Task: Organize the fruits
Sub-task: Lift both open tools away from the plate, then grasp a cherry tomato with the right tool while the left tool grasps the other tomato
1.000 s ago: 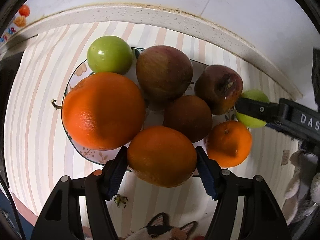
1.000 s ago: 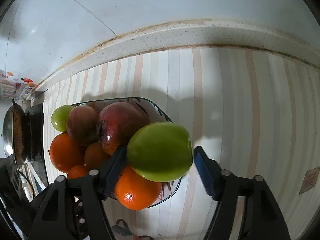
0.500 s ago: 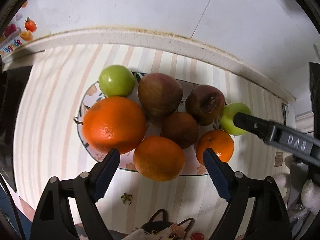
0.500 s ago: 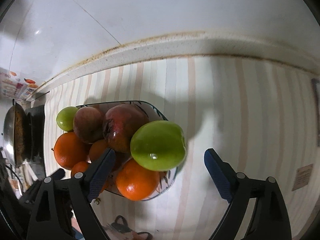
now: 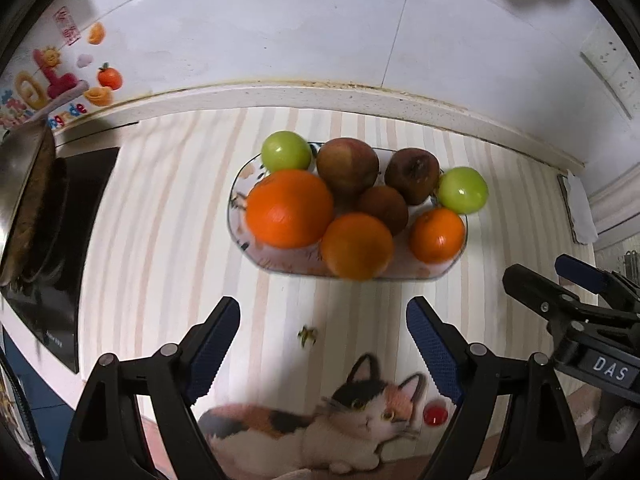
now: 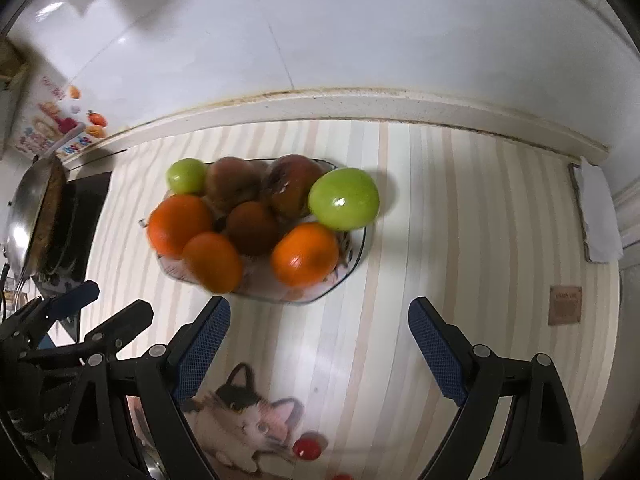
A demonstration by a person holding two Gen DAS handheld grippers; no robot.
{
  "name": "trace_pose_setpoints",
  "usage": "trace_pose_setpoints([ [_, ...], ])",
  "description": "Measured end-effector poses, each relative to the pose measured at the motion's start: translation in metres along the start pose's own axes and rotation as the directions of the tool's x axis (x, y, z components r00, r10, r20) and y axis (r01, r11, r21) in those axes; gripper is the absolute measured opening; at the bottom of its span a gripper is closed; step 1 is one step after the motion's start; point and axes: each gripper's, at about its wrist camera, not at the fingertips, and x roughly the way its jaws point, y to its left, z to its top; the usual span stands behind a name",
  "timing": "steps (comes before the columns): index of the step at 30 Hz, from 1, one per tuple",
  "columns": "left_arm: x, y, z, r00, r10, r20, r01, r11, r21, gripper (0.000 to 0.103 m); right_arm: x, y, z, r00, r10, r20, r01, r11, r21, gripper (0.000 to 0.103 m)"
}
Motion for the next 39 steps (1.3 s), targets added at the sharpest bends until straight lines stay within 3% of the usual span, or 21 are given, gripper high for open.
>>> trace_pose_setpoints([
  [15,-0.098,0.011,-0.058,0.991,-0.008,0.135,0.009,1.0,-0.009,0.085,-0.116,0.03,-0.078,0.984,0.032,0.174,-0.03,0.999,-0.016,0.093],
  [24,-0.138,0.014,-0.076,0.979,-0.017,0.205,0.019,1.0,-0.007,0.085,-0.168,0.045,-0.099,0.968,0.033,0.251,-0.026,0.999,-0.031,0.093],
  [33,-0.145,0.013,-0.084,0.977,-0.011,0.213,0.01,1.0,0.006,0.085,-0.184,0.051,-0.106,0.964,0.071,0.257,-0.065,0.997,-0.035,0.093],
  [39,-0.11,0.0,-0.082,0.99,0.005,0.141,-0.009,1.0,0.028,0.085,-0.152,0.028,-0.111,0.982,0.055,0.18,-0.059,0.998,0.021,0.093],
])
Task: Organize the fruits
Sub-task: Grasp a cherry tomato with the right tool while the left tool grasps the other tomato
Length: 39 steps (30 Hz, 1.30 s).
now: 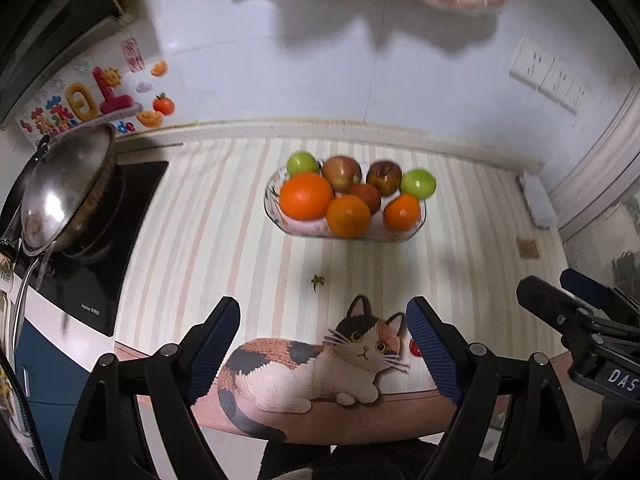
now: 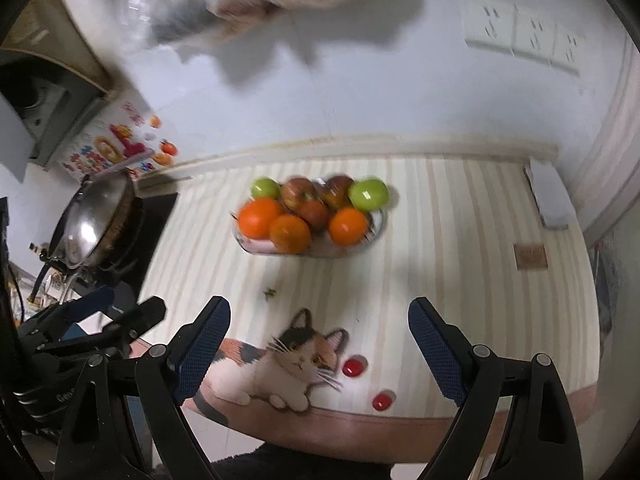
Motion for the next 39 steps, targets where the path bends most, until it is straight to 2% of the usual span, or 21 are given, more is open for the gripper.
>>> trace_pose_setpoints([
  [4,0.036,-0.017,-0.006,0.997,0.004,-0.08,-0.001,0.999,0.046,0.085,0.038,-0.03,-0.017,0.995,-0.026,-0.1,0.032,0.998,0.059,0.093],
  [7,0.064,-0.033,-0.015,0.99,0.017,-0.138,-0.004,0.996,0.094,0.085,0.072,-0.056,-0.038,0.982,-0.02,-0.19,0.042,0.993,0.113,0.091],
  [11,0.107,-0.05,-0.027,0.971,0.049,-0.233,-0.013,0.988,0.154,0.085,0.119,-0.087,-0.069,0.947,0.051,-0.318,0.018,0.978,0.21,0.072],
  [15,0.142,-0.055,-0.038,0.946,0.05,-0.321,0.002,0.987,0.16,0.085,0.158,-0.099,-0.097,0.905,0.098,-0.414,0.014,0.966,0.26,0.064],
  [18,0.155,-0.061,-0.043,0.936,0.052,-0.349,0.013,0.984,0.179,0.085,0.178,-0.1,-0.112,0.878,0.111,-0.465,0.02,0.963,0.267,0.056],
  [22,0.164,-0.07,-0.051,0.928,0.061,-0.367,0.022,0.976,0.218,0.085,0.193,-0.097,-0.126,0.865,0.09,-0.494,0.039,0.969,0.245,0.048],
  [24,0.166,-0.073,-0.054,0.926,0.061,-0.374,0.026,0.975,0.223,0.085,0.196,-0.094,-0.127,0.864,0.067,-0.499,0.05,0.975,0.218,0.041],
  [28,0.168,-0.077,-0.056,0.925,0.057,-0.375,0.033,0.973,0.23,0.085,0.196,-0.084,-0.128,0.876,0.003,-0.482,0.072,0.988,0.137,0.029],
  [33,0.175,-0.083,-0.052,0.922,0.013,-0.387,0.075,0.974,0.213,0.085,0.195,-0.07,-0.132,0.891,-0.057,-0.45,0.081,0.996,0.035,0.028],
  [35,0.179,-0.085,-0.052,0.919,-0.018,-0.395,0.104,0.975,0.198,0.085,0.191,-0.071,-0.132,0.897,-0.06,-0.438,0.083,0.996,0.034,0.028],
  [39,0.188,-0.097,-0.05,0.895,-0.12,-0.429,0.203,0.967,0.152,0.083,0.18,-0.088,-0.126,0.912,-0.051,-0.406,0.096,0.991,0.09,0.028],
])
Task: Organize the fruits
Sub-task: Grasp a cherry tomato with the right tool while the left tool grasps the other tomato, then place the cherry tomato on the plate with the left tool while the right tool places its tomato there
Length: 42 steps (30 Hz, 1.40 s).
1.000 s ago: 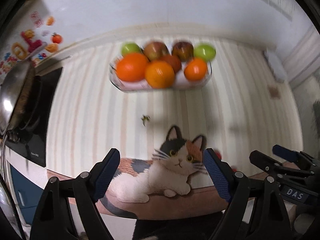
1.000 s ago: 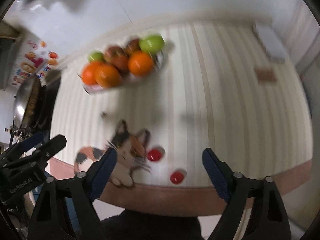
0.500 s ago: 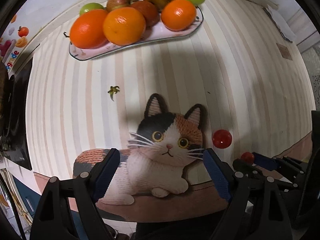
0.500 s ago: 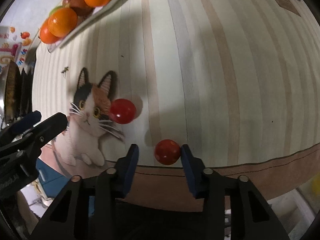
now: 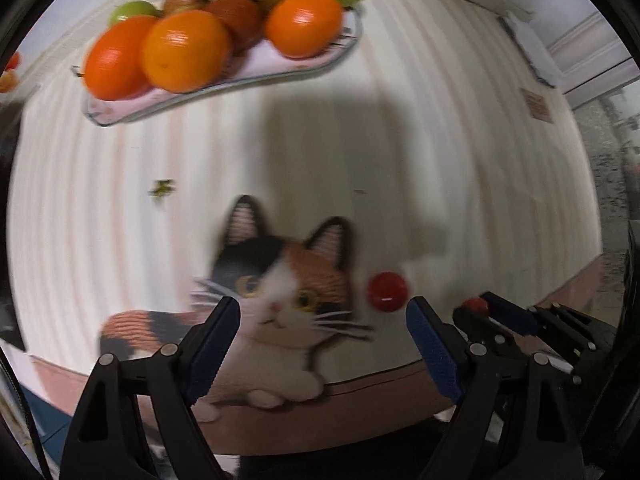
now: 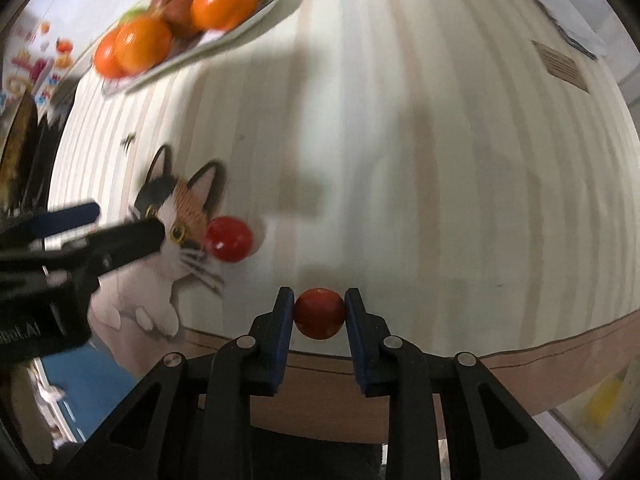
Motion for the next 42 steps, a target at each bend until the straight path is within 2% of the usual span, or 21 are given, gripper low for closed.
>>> trace_pose_setpoints([
  [4,0.016,-0.016,0.005,0.997,-0.065,-0.034,0.065,0.998,0.019,0.075,-0.007,-0.02,0.005,1.0,-0.002,0.017,0.001,0.999,0.054,0.028],
  [6,0.025,-0.028,0.009,0.995,-0.075,-0.06,0.077,0.996,0.033,0.067,-0.009,-0.029,0.007,1.0,-0.007,0.022,0.006,0.997,0.073,0.028],
  [10,0.036,-0.045,0.014,0.992,-0.086,-0.096,0.091,0.994,0.054,0.06,-0.011,-0.047,0.02,1.0,-0.016,0.025,0.014,0.995,0.095,0.028],
  [12,0.044,-0.047,0.018,0.99,-0.087,-0.113,0.094,0.994,0.056,0.046,-0.011,-0.051,0.022,0.999,-0.019,0.025,0.016,0.995,0.102,0.028],
  [13,0.047,-0.049,0.02,0.989,-0.085,-0.117,0.092,0.994,0.052,0.043,-0.011,-0.052,0.022,1.0,-0.017,0.026,0.014,0.994,0.105,0.028],
  [15,0.045,-0.05,0.024,0.992,-0.076,-0.097,0.081,0.995,0.051,0.032,-0.011,-0.052,0.023,0.999,-0.021,0.025,0.018,0.994,0.106,0.028],
  [17,0.044,-0.049,0.028,0.993,-0.073,-0.09,0.077,0.996,0.044,0.027,-0.01,-0.053,0.024,1.0,-0.017,0.022,0.014,0.994,0.11,0.028],
  [22,0.034,-0.031,0.028,0.995,-0.075,-0.071,0.076,0.997,0.023,0.027,-0.017,-0.059,0.024,1.0,-0.013,0.024,0.011,0.995,0.1,0.028],
  [29,0.002,0.005,0.029,0.995,-0.104,-0.005,0.104,0.993,-0.049,0.027,-0.029,-0.046,0.039,0.998,0.01,0.059,-0.015,0.996,0.083,0.028],
  [36,-0.06,0.071,0.035,0.983,-0.129,0.13,0.149,0.975,-0.162,0.027,-0.044,-0.006,0.076,0.983,0.134,0.125,-0.139,0.99,0.037,0.028],
  [39,-0.072,0.097,0.036,0.976,-0.129,0.178,0.165,0.964,-0.209,0.027,-0.046,0.022,0.102,0.968,0.199,0.151,-0.202,0.979,0.005,0.028],
  [42,-0.08,0.127,0.047,0.971,-0.12,0.206,0.172,0.951,-0.255,0.027,-0.047,0.05,0.131,0.955,0.234,0.18,-0.231,0.972,-0.041,0.028],
])
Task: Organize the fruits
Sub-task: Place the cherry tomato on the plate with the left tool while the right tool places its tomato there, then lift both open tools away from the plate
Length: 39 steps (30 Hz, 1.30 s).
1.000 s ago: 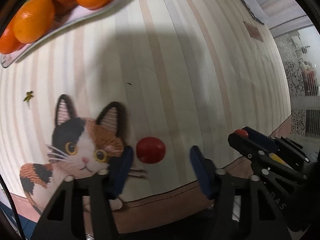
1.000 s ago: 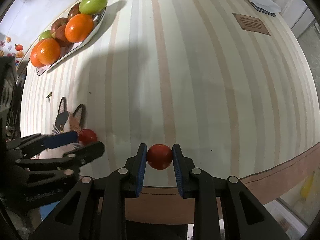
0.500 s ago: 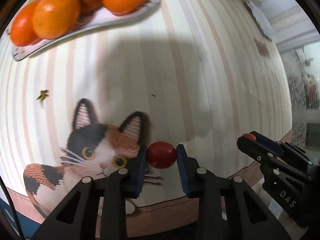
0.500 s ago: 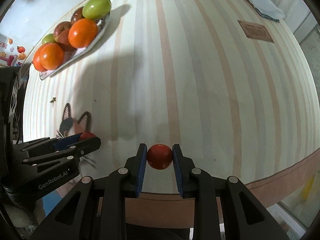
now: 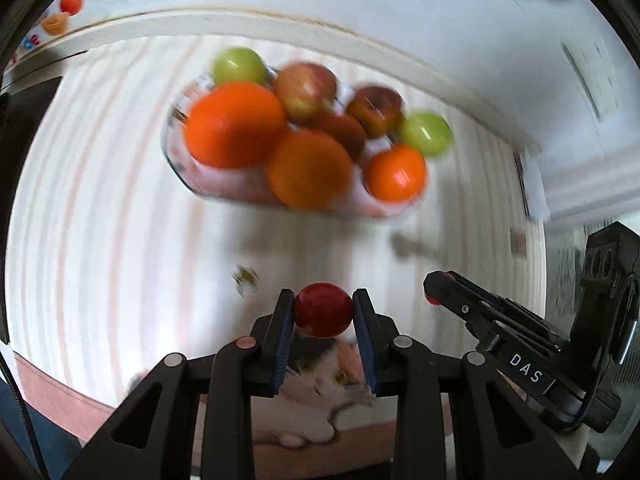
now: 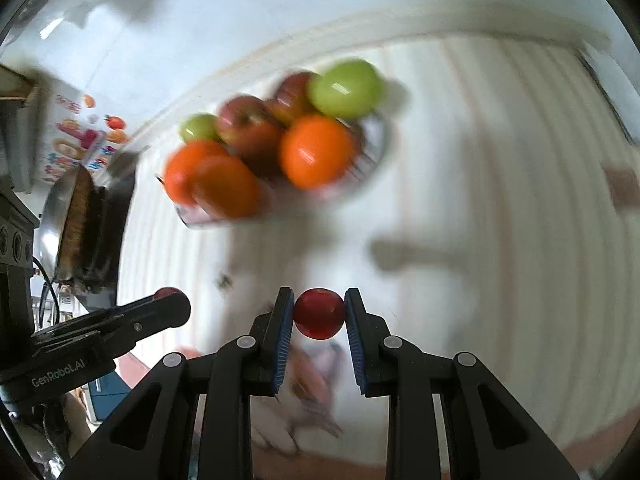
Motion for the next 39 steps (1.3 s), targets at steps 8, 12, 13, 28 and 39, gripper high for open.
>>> trace_pose_setpoints([
  [8,0.022,0.039,0.053,1.0,-0.012,0.005,0.012,0.994,-0.106,0.027,0.038,0.031,0.066,0.994,0.103,-0.035,-0.101,0.994,0.04,0.028],
  [12,0.035,0.052,0.065,1.0,-0.009,-0.011,0.007,0.99,-0.138,0.027,0.05,0.036,0.085,0.995,0.085,-0.052,-0.082,0.995,0.057,0.029],
  [13,0.037,0.055,0.066,1.0,-0.014,-0.014,0.011,0.989,-0.148,0.027,0.052,0.037,0.088,0.995,0.084,-0.052,-0.08,0.995,0.063,0.029],
  [28,0.02,0.048,0.061,0.995,0.095,0.032,-0.09,0.987,-0.137,0.068,0.026,0.042,0.09,0.998,-0.064,0.022,0.063,0.997,0.04,0.093],
  [39,0.003,0.028,0.018,0.946,0.309,0.097,-0.31,0.951,-0.003,0.09,-0.003,0.043,0.044,0.948,-0.304,0.095,0.312,0.946,-0.088,0.097],
])
